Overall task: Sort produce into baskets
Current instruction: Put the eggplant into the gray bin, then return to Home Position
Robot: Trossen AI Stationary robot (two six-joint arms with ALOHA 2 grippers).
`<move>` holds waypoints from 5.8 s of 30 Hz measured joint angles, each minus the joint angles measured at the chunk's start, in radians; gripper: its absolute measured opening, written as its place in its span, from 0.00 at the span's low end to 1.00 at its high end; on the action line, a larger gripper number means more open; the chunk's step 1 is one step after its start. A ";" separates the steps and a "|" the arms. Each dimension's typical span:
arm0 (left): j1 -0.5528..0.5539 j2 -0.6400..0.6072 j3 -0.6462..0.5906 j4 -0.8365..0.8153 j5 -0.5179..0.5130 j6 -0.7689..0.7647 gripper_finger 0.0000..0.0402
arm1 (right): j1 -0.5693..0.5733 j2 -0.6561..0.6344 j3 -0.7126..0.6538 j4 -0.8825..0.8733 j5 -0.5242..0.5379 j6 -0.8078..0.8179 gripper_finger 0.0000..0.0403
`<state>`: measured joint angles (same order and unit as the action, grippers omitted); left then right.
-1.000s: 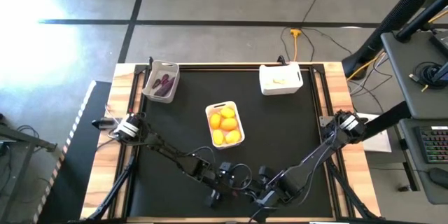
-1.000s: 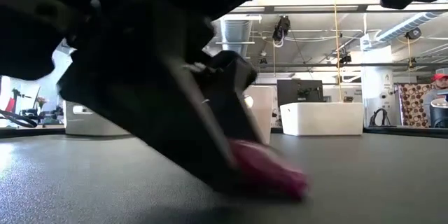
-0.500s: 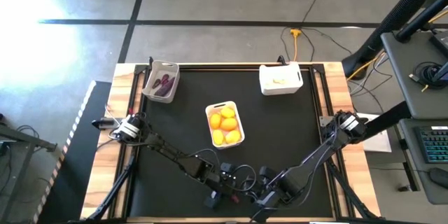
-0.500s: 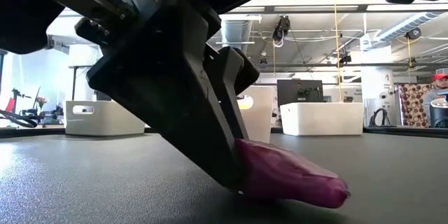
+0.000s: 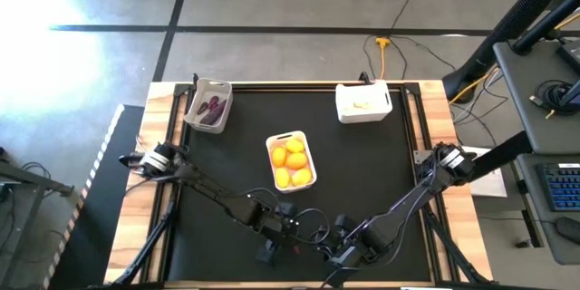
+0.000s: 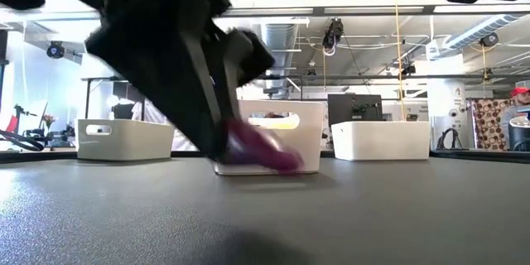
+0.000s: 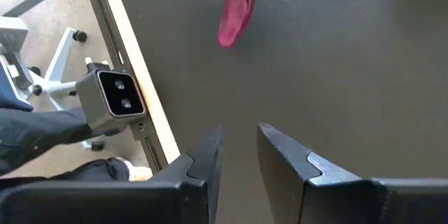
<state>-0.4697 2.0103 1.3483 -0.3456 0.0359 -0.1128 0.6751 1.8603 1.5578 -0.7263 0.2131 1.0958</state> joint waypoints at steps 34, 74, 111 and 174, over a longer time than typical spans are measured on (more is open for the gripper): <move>0.593 -1.032 -0.488 -0.581 -0.471 -0.136 0.10 | -0.367 0.000 0.182 0.001 -0.002 -0.504 0.17; 1.459 -0.359 -0.238 -0.610 -0.216 -0.155 0.12 | -1.101 -0.001 0.418 -0.151 -0.240 -1.429 0.17; 0.946 -1.183 -0.525 -0.280 0.059 -0.353 0.54 | -0.783 -0.007 0.417 -0.211 -0.352 -0.842 0.17; 0.580 -1.889 -0.837 0.075 0.192 -0.053 0.54 | -0.498 -0.108 0.624 0.020 -0.283 -1.160 0.17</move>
<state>0.1108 0.1216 0.5117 -0.2704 0.2279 -0.1656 0.1772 1.7525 2.1820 -0.7060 -0.0700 -0.0641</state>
